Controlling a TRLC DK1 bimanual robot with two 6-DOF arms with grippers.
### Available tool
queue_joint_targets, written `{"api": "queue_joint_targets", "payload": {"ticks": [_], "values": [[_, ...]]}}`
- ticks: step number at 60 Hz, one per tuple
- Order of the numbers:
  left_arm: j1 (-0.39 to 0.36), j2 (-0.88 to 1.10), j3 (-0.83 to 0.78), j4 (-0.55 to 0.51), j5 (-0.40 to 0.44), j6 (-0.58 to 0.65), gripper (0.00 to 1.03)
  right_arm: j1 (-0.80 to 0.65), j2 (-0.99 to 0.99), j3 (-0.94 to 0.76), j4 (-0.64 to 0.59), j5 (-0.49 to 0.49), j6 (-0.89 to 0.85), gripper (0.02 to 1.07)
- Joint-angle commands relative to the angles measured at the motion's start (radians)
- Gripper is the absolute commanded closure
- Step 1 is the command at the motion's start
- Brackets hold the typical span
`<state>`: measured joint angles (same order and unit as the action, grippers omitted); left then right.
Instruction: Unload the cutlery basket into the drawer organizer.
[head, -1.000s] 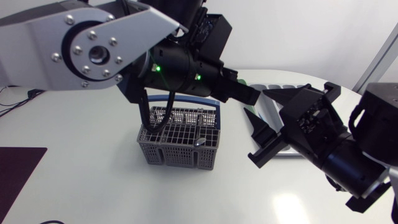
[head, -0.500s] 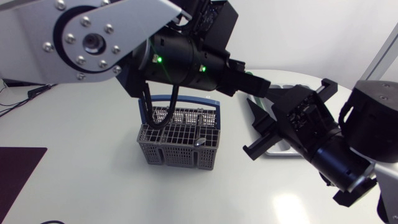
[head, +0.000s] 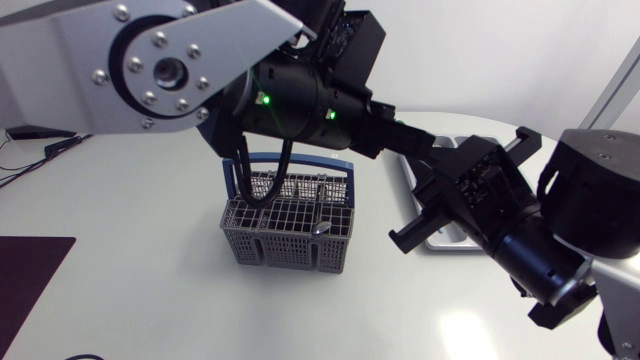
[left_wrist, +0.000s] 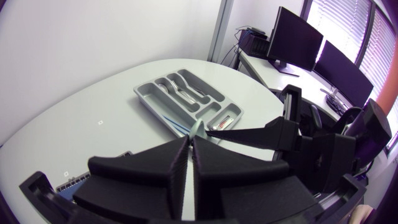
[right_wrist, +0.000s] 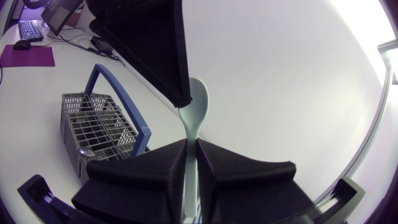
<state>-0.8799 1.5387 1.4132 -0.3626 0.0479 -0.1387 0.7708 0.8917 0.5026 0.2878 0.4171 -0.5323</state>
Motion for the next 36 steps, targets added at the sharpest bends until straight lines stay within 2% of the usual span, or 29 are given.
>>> {"api": "queue_joint_targets", "payload": {"ticks": [1, 10, 19, 30, 36], "values": [[0.001, 0.014, 0.038, -0.001, 0.007, -0.025, 0.93, 0.002, 0.016, -0.018, 0.002, 0.002, -0.017, 1.02], [0.001, 0.011, 0.041, -0.001, 0.007, -0.025, 0.92, 0.004, 0.016, -0.016, -0.006, 0.003, -0.017, 1.02], [0.012, 0.000, 0.052, -0.001, 0.007, -0.025, 0.74, 0.008, 0.012, -0.024, -0.018, 0.002, -0.015, 1.02], [0.056, -0.038, 0.078, 0.001, 0.007, -0.025, 0.42, 0.010, -0.011, -0.026, -0.070, -0.012, -0.015, 1.02], [0.098, -0.061, 0.087, 0.001, 0.007, -0.025, 0.33, 0.002, -0.050, -0.030, -0.125, -0.054, -0.017, 1.02]]}}
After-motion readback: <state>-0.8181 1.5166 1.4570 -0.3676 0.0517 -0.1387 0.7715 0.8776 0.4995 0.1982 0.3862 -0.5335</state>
